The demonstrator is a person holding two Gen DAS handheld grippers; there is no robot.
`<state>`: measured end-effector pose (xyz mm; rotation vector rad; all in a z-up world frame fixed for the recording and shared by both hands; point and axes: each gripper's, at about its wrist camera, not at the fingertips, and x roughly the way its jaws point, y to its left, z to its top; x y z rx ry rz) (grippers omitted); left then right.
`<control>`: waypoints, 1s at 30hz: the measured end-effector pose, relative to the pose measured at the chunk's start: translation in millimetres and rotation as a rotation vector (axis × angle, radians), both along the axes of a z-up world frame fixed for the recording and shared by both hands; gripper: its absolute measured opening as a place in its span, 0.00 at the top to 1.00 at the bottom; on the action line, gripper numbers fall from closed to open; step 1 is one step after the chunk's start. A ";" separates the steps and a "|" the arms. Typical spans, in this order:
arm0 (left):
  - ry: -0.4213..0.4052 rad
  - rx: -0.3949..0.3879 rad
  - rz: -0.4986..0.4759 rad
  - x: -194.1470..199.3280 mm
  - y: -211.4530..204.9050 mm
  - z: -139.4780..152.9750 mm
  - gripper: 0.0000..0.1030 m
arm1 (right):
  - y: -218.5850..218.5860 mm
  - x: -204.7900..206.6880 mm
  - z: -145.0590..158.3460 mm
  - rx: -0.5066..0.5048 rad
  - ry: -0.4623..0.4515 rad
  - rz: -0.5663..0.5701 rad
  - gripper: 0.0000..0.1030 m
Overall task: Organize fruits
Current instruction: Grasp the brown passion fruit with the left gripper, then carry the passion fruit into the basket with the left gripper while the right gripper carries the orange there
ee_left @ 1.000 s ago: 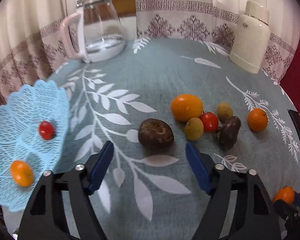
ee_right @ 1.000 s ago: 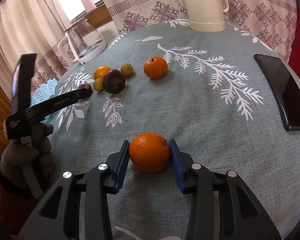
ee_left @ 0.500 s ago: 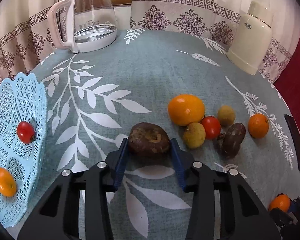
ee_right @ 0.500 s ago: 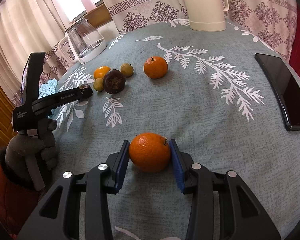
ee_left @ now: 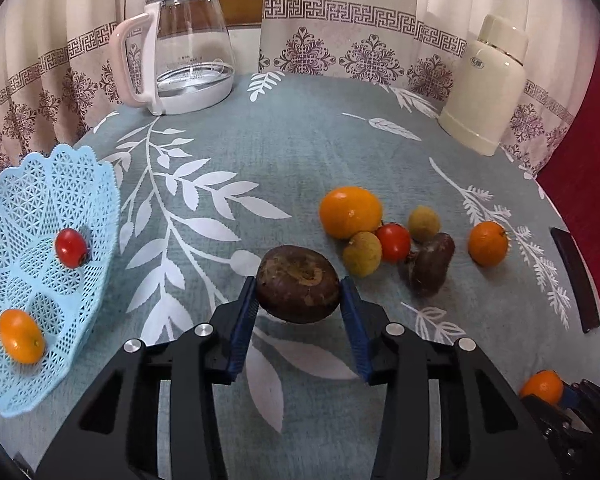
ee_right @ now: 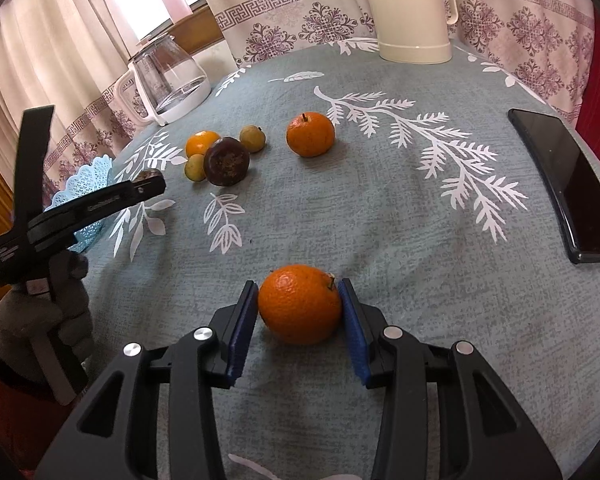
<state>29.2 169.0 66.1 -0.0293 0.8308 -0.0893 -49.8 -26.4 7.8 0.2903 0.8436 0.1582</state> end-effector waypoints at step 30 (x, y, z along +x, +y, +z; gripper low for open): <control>-0.147 -0.014 0.159 -59.8 69.2 55.2 0.58 | 5.6 -16.6 15.8 -0.043 -0.066 -0.017 0.62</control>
